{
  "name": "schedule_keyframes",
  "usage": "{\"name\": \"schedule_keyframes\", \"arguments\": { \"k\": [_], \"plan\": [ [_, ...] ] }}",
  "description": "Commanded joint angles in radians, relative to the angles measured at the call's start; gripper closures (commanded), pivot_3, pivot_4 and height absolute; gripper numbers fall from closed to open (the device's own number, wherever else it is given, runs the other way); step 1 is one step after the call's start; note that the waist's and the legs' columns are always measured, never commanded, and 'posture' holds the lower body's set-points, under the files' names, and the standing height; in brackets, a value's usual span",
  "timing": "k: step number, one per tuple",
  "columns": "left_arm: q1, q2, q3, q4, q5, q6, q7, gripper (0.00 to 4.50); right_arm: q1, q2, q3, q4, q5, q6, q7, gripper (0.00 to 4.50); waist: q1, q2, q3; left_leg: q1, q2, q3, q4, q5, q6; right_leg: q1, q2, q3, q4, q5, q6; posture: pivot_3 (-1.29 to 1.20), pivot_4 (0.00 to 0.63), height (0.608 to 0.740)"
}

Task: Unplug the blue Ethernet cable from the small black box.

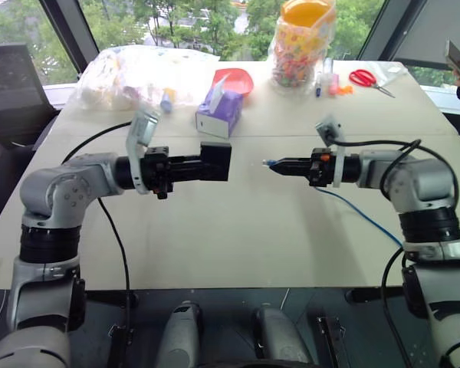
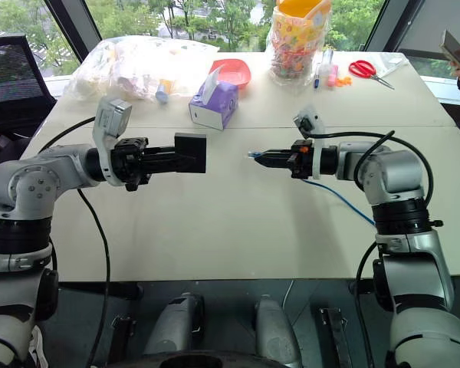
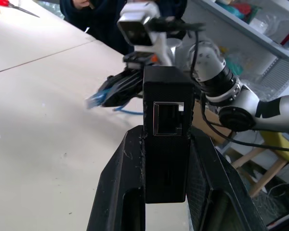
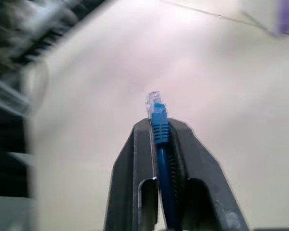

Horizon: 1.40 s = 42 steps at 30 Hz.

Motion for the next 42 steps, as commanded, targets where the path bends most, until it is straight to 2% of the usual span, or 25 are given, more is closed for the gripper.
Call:
{"name": "schedule_keyframes", "arguments": {
  "k": [1,3,9,10,12,15,18,25,30,33,35,42],
  "plan": [
    [-0.013,-0.095,-0.054,0.038,0.106,-0.158,0.063,4.0,-0.101,0.05,-0.024,0.242,-0.158,-0.217,-0.193,4.44,0.003,0.0,0.0,0.0,0.0,0.0,0.0,0.0,0.0,0.0,0.0,0.0,0.0,0.0,0.0,0.0,0.15,0.735],
    [-0.012,-0.172,-0.124,0.095,0.237,-0.329,0.098,4.0,-0.174,0.086,-0.03,0.432,-0.236,-0.336,-0.312,4.44,0.003,0.0,0.0,0.0,0.0,0.001,0.001,0.0,0.0,0.0,0.0,0.0,0.0,0.0,0.0,0.0,0.15,0.735],
    [-0.026,-0.338,-0.221,0.332,0.45,-0.66,0.146,4.0,-0.326,0.166,-0.048,0.764,-0.326,-0.517,-0.425,4.44,-0.002,0.0,0.0,-0.001,0.0,0.003,-0.002,0.0,0.0,-0.002,0.0,0.002,-0.001,0.001,0.001,0.0,0.15,0.735],
    [-0.029,-0.364,-0.234,0.379,0.484,-0.71,0.161,4.0,-0.339,0.177,-0.046,0.796,-0.34,-0.523,-0.43,3.64,-0.002,0.0,0.0,0.0,0.0,0.003,-0.002,0.0,0.0,-0.002,0.0,0.002,-0.001,0.001,0.001,0.0,0.15,0.735],
    [-0.031,-0.398,-0.246,0.442,0.526,-0.782,0.163,4.0,-0.346,0.195,-0.044,0.817,-0.35,-0.523,-0.381,2.93,-0.003,0.0,0.0,0.0,0.0,0.003,-0.003,0.0,0.0,-0.002,0.0,0.002,-0.001,0.001,0.001,0.0,0.15,0.735],
    [-0.036,-0.431,-0.247,0.499,0.556,-0.845,0.162,4.0,-0.315,0.206,-0.018,0.762,-0.36,-0.505,-0.251,1.46,-0.002,0.001,0.0,-0.001,0.0,0.004,-0.002,0.0,0.0,-0.002,0.0,0.002,-0.001,0.001,0.001,0.0,0.15,0.735],
    [-0.037,-0.459,-0.243,0.544,0.58,-0.895,0.178,4.0,-0.263,0.199,-0.021,0.661,-0.36,-0.456,-0.226,0.04,0.001,0.001,0.0,0.0,0.0,0.004,-0.002,0.0,0.0,-0.001,0.0,0.002,-0.001,0.001,0.001,0.0,0.15,0.735],
    [-0.036,-0.472,-0.228,0.63,0.632,-1.005,0.217,4.0,-0.172,0.136,-0.153,0.332,-0.293,-0.272,-0.328,0.04,0.003,0.001,0.0,-0.001,0.0,0.004,-0.001,0.0,0.0,-0.001,-0.001,0.002,0.0,0.001,0.002,0.0,0.15,0.735],
    [-0.021,-0.475,-0.228,0.692,0.658,-1.078,0.215,4.0,-0.017,0.107,-0.205,-0.056,-0.247,-0.092,-0.388,0.04,0.004,0.001,0.0,-0.001,0.0,0.004,-0.002,0.0,0.0,-0.001,-0.001,0.002,-0.001,0.001,0.002,0.0,0.15,0.735],
    [-0.028,-0.485,-0.216,0.765,0.672,-1.126,0.24,4.0,0.077,0.085,-0.193,-0.236,-0.229,-0.014,-0.381,0.04,0.002,0.001,0.0,0.0,0.0,0.004,-0.002,0.0,0.0,-0.001,-0.001,0.002,-0.001,0.001,0.002,0.0,0.15,0.735],
    [-0.03,-0.489,-0.217,0.804,0.69,-1.167,0.25,2.97,0.142,0.069,-0.188,-0.341,-0.205,0.044,-0.368,0.0,0.004,0.001,0.0,0.0,0.0,0.003,-0.001,0.0,0.0,-0.001,-0.001,0.002,0.0,0.001,0.002,0.0,0.15,0.735],
    [-0.009,-0.449,-0.223,0.82,0.727,-1.218,0.213,0.19,0.31,-0.026,-0.217,-0.586,-0.068,0.2,-0.266,0.0,0.004,0.001,0.0,0.0,0.0,0.003,-0.001,0.0,0.001,-0.001,-0.001,0.002,0.0,0.001,0.002,0.0,0.15,0.735]
  ]
}}
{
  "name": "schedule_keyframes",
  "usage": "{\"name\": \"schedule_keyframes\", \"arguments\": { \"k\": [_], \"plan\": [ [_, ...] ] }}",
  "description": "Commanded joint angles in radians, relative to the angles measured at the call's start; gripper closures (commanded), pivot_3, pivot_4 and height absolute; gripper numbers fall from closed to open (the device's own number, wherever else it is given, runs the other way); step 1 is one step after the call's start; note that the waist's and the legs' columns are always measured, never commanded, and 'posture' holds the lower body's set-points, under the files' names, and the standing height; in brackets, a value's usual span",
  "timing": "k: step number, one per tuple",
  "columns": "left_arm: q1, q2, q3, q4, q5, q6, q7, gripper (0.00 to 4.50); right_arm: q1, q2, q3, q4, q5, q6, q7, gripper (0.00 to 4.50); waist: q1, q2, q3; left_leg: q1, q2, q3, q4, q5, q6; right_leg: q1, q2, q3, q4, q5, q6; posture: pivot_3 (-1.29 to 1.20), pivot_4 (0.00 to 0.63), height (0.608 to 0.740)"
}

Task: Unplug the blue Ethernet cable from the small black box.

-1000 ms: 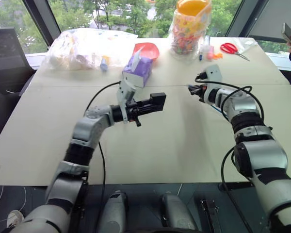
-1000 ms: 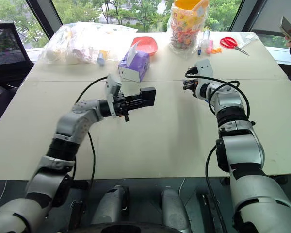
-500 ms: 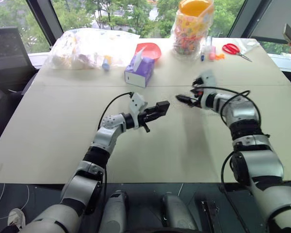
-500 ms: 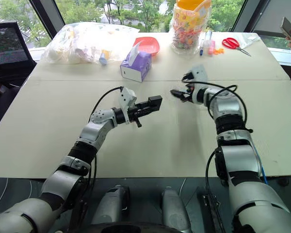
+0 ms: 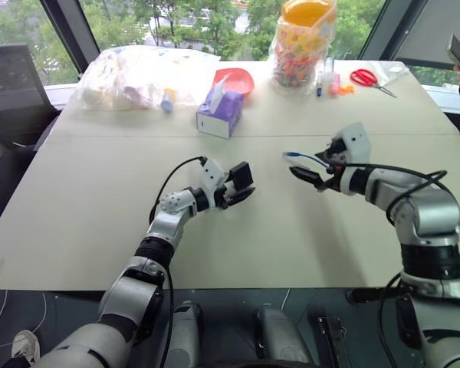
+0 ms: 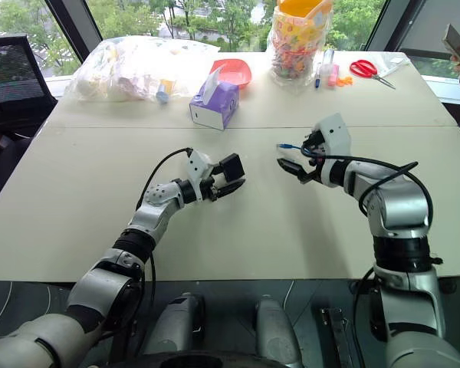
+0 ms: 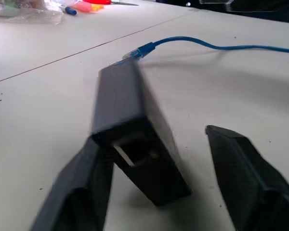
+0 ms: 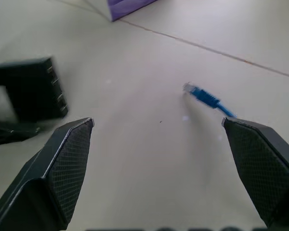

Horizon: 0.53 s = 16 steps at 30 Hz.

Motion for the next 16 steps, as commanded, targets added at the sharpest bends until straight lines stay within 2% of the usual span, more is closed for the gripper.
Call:
{"name": "schedule_keyframes", "arguments": {
  "k": [1,4,10,16],
  "plan": [
    [0.013,0.042,0.006,-0.044,0.018,-0.004,-0.026,0.03,0.046,-0.064,-0.053,-0.127,0.093,0.064,0.064,0.0,-0.003,0.0,0.0,0.0,0.0,0.0,0.0,0.0,0.0,0.0,0.0,0.0,0.0,0.0,0.0,0.0,0.15,0.735],
    [0.028,0.07,0.012,-0.111,-0.002,0.036,-0.061,0.03,0.065,-0.095,-0.081,-0.156,0.14,0.095,0.082,0.0,-0.006,0.0,0.0,0.001,0.0,0.0,0.0,0.0,0.0,0.0,0.0,0.0,0.0,0.0,0.0,0.0,0.15,0.735],
    [0.087,0.18,0.064,-0.395,-0.118,0.273,-0.137,0.03,0.132,-0.18,-0.134,-0.239,0.254,0.149,0.145,0.0,-0.002,0.0,0.0,0.0,0.0,-0.002,0.0,0.0,0.0,0.0,0.001,0.0,0.0,0.0,0.0,0.0,0.15,0.735],
    [0.139,0.267,0.088,-0.596,-0.201,0.454,-0.178,0.03,0.153,-0.222,-0.163,-0.261,0.318,0.169,0.155,0.0,-0.002,0.0,0.0,0.001,0.0,-0.002,0.001,0.0,0.0,0.001,0.0,0.0,0.0,0.0,0.0,0.0,0.15,0.735]
  ]
}}
